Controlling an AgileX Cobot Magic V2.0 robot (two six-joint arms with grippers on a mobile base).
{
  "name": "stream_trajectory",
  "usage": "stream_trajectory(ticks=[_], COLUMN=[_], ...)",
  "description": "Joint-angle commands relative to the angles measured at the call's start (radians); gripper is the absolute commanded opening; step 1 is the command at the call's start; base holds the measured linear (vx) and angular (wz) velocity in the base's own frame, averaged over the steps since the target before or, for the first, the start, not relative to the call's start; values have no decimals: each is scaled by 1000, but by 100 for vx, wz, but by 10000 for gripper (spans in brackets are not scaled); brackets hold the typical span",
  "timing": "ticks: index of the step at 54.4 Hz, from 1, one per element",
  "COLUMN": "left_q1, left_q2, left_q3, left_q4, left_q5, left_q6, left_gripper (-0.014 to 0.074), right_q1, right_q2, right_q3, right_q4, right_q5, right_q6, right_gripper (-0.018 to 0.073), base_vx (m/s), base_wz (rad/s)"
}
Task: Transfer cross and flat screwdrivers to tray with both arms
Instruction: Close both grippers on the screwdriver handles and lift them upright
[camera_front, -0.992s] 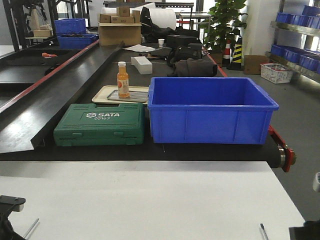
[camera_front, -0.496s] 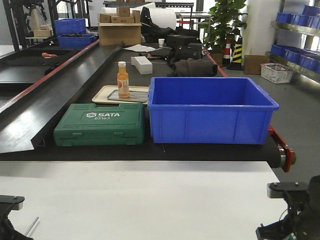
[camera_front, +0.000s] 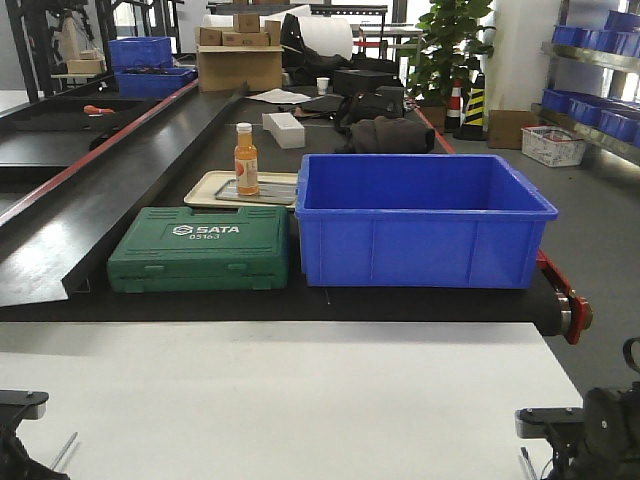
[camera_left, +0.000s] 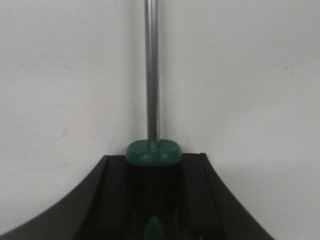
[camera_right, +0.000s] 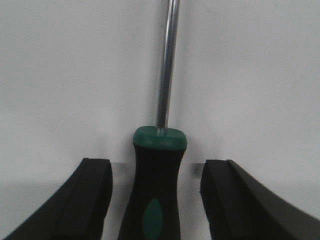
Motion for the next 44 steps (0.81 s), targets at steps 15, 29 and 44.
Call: stream_trajectory(ticks=[15,29,44], left_q1=[-6,-7,-70], left_q2=[-19,-19,-96], left_q3=[-11,-11,-11], left_q4=[-55,-107,-154], left_q5=[17,8,-43], left_q6=[-10,-10,1], left_gripper=[-3,-3,-3], right_q1=[-2,-2,1], right_q2=[16,13,-70], right_q3=[-27,-31,-34], right_q4=[-5,5,44], right_q5=[-3,27,-9], right_q6=[-3,-14,-86], right_gripper=[344,58,-12], base_vx=[0,0,0], base_wz=[0,0,0])
